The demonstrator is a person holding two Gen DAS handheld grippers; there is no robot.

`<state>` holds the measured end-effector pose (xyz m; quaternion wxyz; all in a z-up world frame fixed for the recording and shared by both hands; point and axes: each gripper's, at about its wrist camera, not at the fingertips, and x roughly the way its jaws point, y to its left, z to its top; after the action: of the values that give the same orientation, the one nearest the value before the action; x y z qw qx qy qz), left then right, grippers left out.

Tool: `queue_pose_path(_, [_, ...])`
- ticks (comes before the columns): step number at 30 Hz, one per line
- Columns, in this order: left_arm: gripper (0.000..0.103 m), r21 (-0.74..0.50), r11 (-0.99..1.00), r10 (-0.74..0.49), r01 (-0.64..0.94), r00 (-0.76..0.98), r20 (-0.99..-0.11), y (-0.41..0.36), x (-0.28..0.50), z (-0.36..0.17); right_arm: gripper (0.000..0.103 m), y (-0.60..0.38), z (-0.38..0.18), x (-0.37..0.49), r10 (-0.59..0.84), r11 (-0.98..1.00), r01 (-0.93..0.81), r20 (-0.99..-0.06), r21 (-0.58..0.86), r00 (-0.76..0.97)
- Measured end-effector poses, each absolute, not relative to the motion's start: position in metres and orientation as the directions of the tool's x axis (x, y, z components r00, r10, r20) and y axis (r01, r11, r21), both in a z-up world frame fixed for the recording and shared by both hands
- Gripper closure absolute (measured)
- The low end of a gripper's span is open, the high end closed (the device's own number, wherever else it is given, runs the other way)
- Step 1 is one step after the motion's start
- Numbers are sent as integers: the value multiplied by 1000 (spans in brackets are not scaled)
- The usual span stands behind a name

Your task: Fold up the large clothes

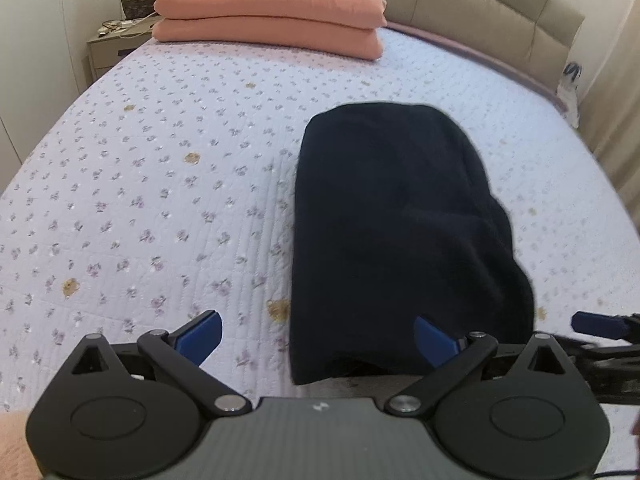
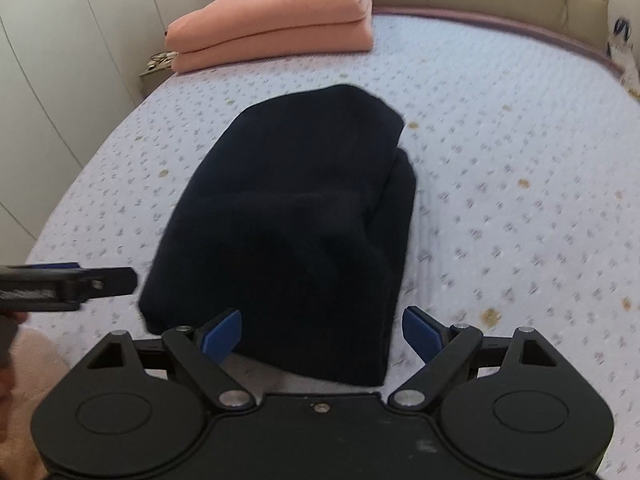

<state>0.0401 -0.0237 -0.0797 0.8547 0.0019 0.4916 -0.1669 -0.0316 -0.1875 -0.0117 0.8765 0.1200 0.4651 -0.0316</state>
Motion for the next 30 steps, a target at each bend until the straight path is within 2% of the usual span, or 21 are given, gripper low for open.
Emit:
queue_pose_path(2, [0, -150, 945, -275, 292, 457, -846, -25, 40, -85, 0, -186, -13, -33, 70, 967, 165, -827, 193, 558])
queue_pose_path(6, [0, -147, 944, -271, 295, 440, -856, -27, 40, -91, 0, -182, -15, -31, -6, 981, 166, -836, 102, 549])
queue_pose_path(30, [0, -177, 933, -304, 312, 423, -853, -27, 38, -93, 0, -181, -23, -30, -26, 984, 162, -850, 70, 526])
